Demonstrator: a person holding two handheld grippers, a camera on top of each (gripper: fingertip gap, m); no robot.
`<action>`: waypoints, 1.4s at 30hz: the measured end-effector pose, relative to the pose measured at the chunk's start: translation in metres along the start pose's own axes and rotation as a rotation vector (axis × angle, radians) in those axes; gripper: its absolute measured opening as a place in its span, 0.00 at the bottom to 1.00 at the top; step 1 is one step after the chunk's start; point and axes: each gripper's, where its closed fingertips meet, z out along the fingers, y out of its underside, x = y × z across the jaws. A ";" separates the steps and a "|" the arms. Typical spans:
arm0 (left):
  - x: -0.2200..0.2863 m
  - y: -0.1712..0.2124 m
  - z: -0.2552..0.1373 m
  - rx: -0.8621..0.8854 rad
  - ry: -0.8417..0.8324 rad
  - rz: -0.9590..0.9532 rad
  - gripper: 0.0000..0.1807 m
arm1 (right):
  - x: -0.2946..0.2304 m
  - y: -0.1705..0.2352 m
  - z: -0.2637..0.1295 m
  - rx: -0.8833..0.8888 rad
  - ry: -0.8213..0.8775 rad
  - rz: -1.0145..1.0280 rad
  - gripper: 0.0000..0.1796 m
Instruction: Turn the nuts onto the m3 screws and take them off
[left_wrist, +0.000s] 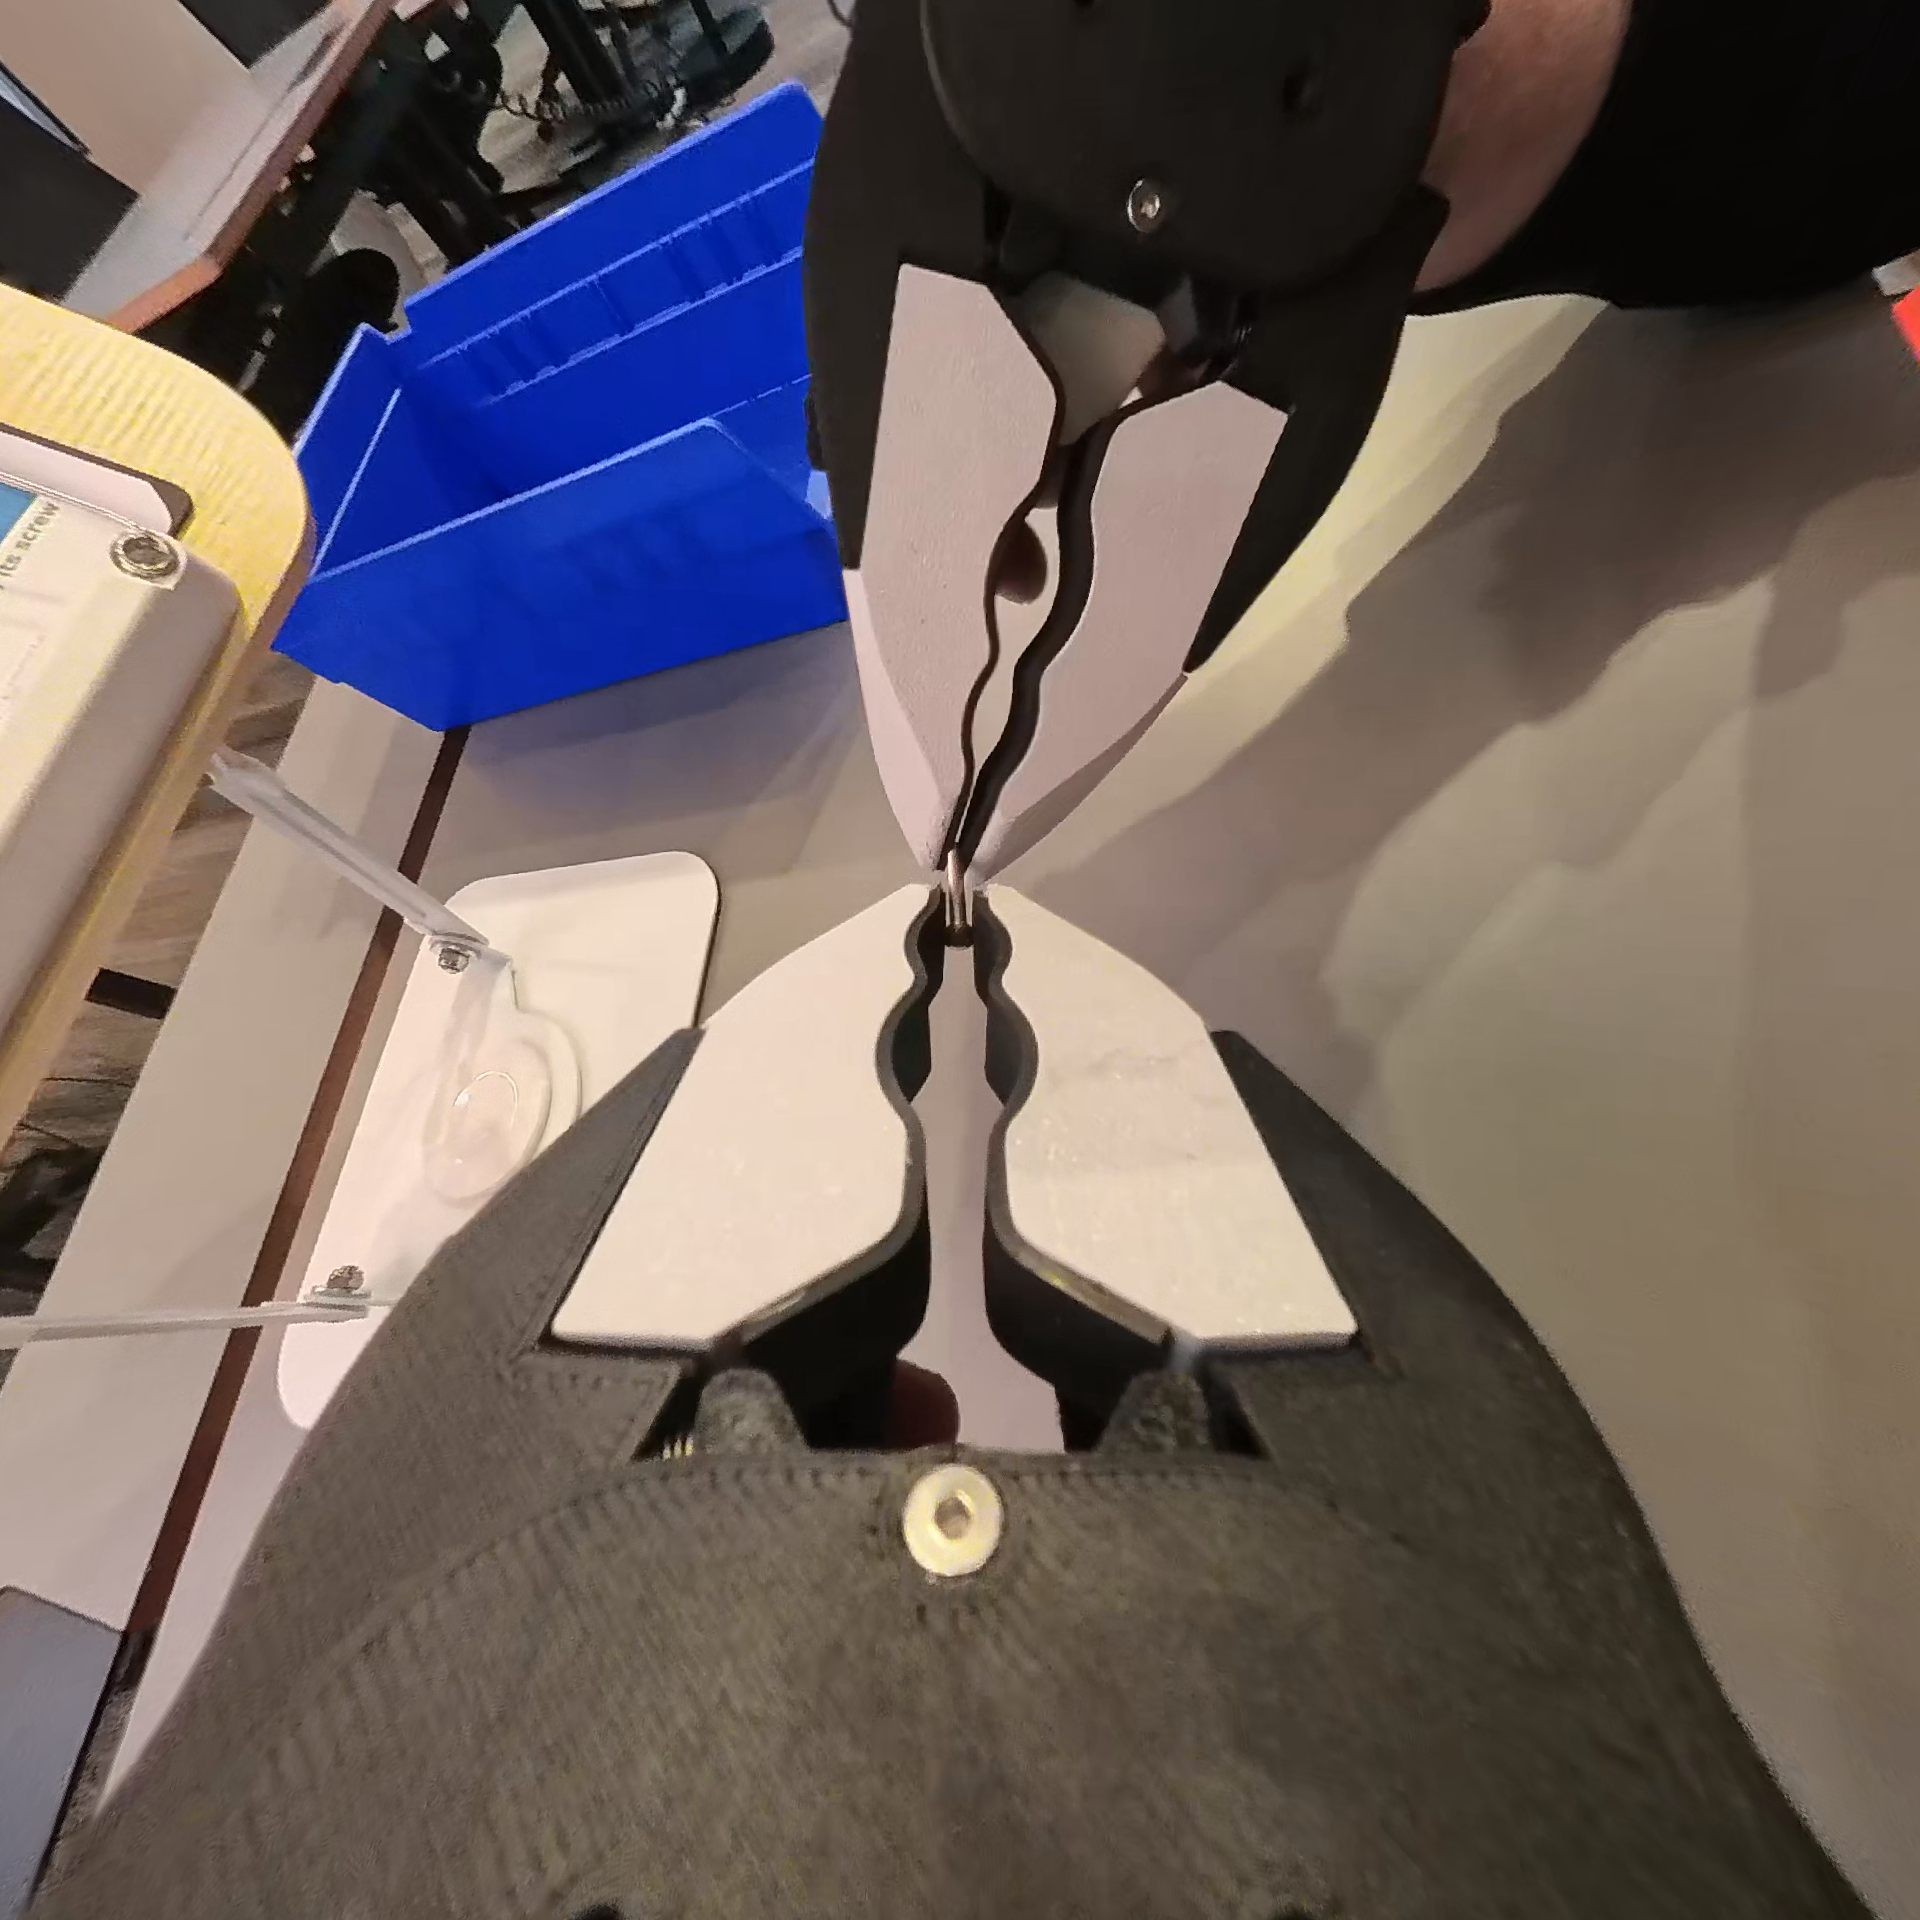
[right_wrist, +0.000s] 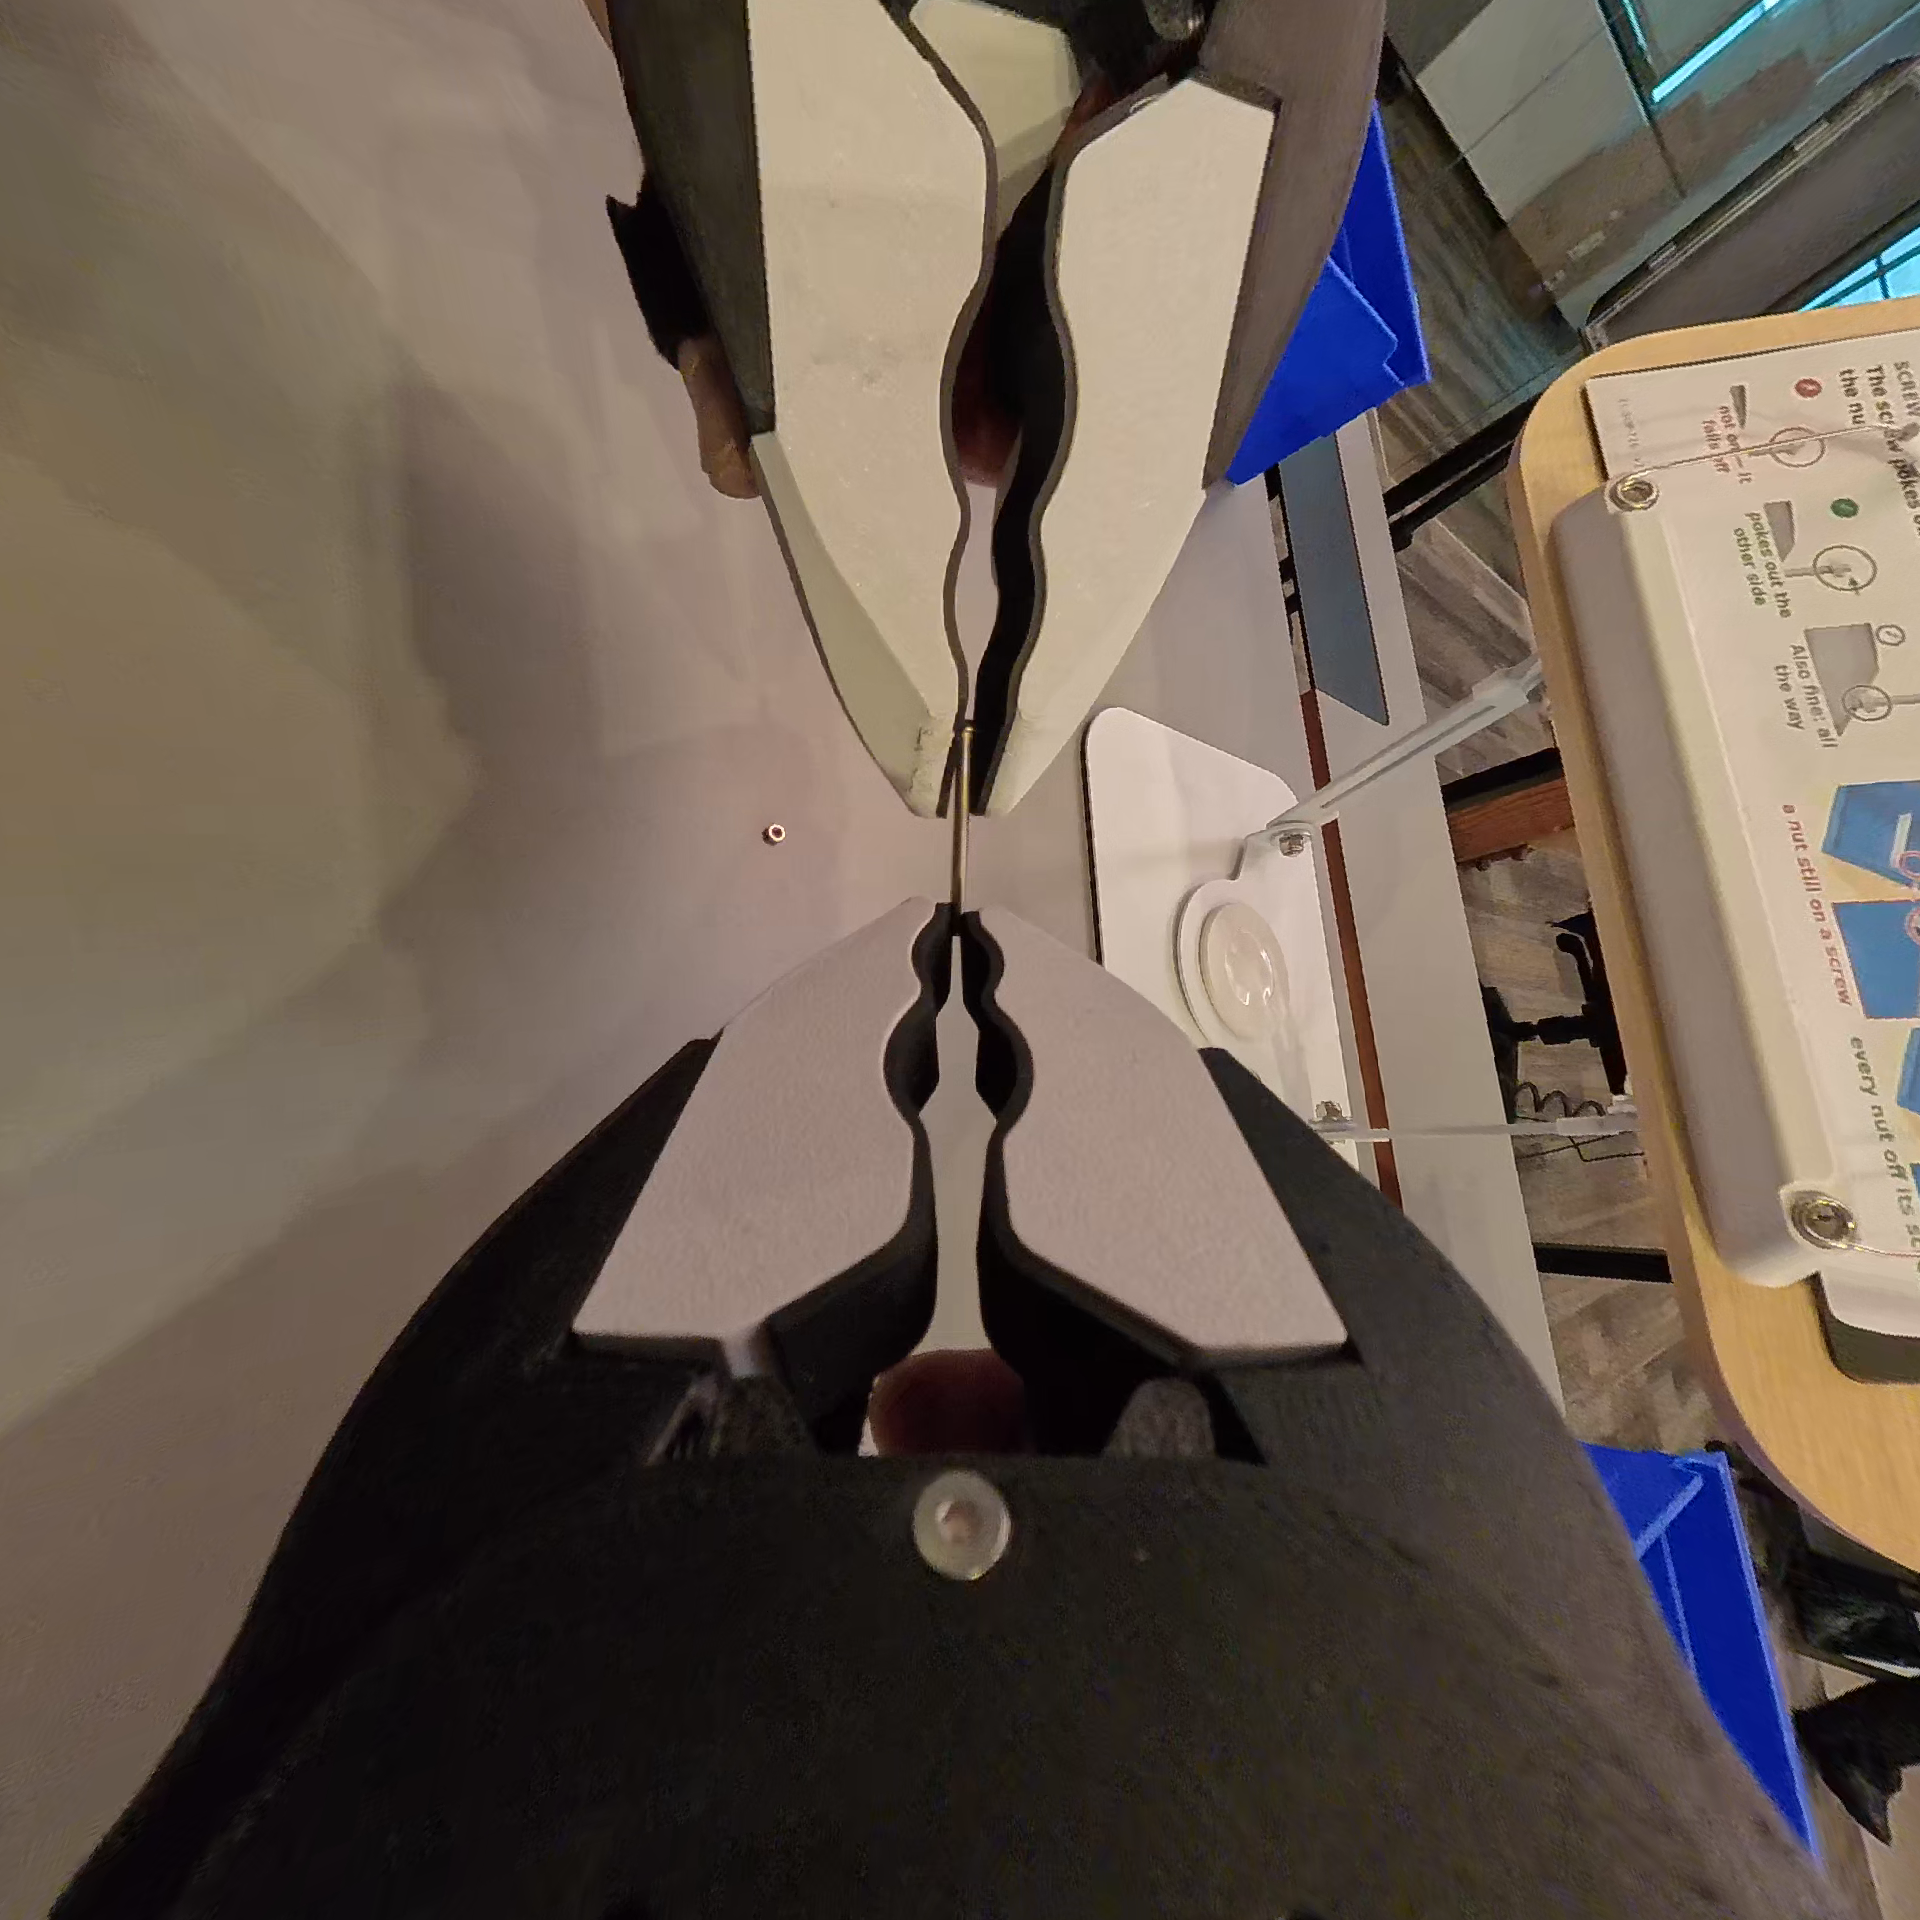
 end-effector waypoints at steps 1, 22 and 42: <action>0.000 0.000 0.000 0.003 -0.002 0.003 0.02 | 0.000 0.000 0.000 0.003 -0.002 0.003 0.01; -0.042 0.036 -0.059 0.313 -0.153 -0.302 0.02 | -0.030 0.021 0.043 0.048 -0.300 0.270 0.12; -0.056 0.050 -0.084 0.448 -0.180 -0.390 0.02 | -0.055 0.027 0.089 -0.056 -0.577 0.191 0.06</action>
